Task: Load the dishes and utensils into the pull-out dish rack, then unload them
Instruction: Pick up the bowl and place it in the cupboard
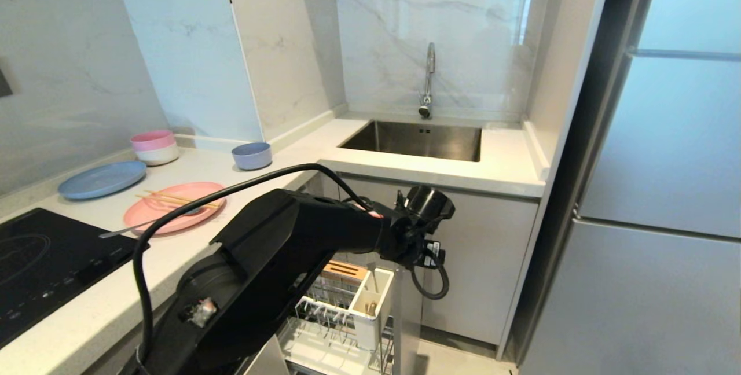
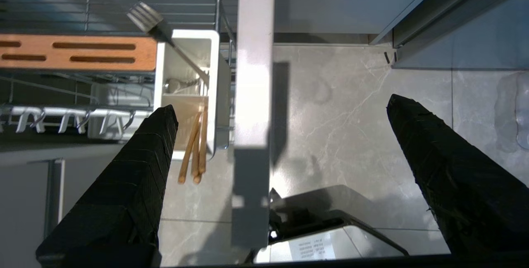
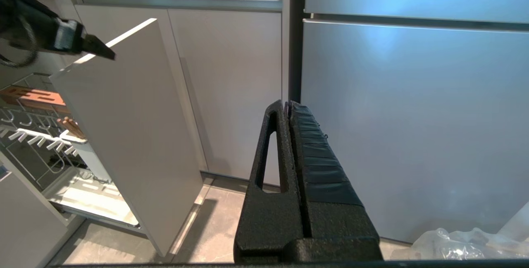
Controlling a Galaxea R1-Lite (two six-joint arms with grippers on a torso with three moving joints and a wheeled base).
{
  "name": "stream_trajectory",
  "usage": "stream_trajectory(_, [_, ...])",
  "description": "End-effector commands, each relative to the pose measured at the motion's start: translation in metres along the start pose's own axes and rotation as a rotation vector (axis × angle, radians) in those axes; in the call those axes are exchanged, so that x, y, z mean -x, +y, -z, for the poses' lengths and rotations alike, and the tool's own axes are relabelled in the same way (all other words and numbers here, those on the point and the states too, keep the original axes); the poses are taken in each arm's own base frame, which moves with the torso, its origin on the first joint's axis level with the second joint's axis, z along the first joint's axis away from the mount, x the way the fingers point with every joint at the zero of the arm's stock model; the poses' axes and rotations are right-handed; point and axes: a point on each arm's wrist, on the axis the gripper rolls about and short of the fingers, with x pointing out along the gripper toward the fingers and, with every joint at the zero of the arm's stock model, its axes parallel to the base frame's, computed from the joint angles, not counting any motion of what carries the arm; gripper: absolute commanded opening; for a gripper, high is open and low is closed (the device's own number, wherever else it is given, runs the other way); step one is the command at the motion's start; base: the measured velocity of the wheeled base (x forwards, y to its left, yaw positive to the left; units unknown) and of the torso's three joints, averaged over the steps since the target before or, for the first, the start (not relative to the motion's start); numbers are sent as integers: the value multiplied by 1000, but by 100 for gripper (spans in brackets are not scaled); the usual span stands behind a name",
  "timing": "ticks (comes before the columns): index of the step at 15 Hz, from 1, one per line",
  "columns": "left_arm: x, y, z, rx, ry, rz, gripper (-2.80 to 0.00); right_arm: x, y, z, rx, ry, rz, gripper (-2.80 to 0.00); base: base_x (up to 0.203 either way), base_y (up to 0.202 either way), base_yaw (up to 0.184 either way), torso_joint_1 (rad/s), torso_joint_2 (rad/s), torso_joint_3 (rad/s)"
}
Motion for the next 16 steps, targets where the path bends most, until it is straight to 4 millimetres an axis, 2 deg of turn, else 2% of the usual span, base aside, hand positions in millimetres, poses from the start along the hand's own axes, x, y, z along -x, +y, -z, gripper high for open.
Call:
stream_trajectory(1, [19,6,-11,16,-24,1,0,0,0,0,0,1,-1,-280,0,0,0,0,0,0])
stream_trajectory(2, [31,10,-16,21,-33,2,0,0,0,0,0,1,1,-280,0,0,0,0,0,0])
stream_trajectory(3, [43,15,-21,29,-43,2,-280,0,0,0,-1,1,-1,-280,0,0,0,0,0,0])
stream_trajectory(6, [94,31,-39,56,-114,4,-280,0,0,0,0,1,1,-280,0,0,0,0,0,0])
stream_trajectory(8, [123,42,-42,68,-144,-8,-280,0,0,0,0,1,1,-280,0,0,0,0,0,0])
stream_trajectory(11, [169,60,-40,83,-189,-19,-280,0,0,0,-1,1,-1,-280,0,0,0,0,0,0])
stream_trajectory(16, [265,95,-30,133,-334,-28,-280,0,0,0,0,1,1,-280,0,0,0,0,0,0])
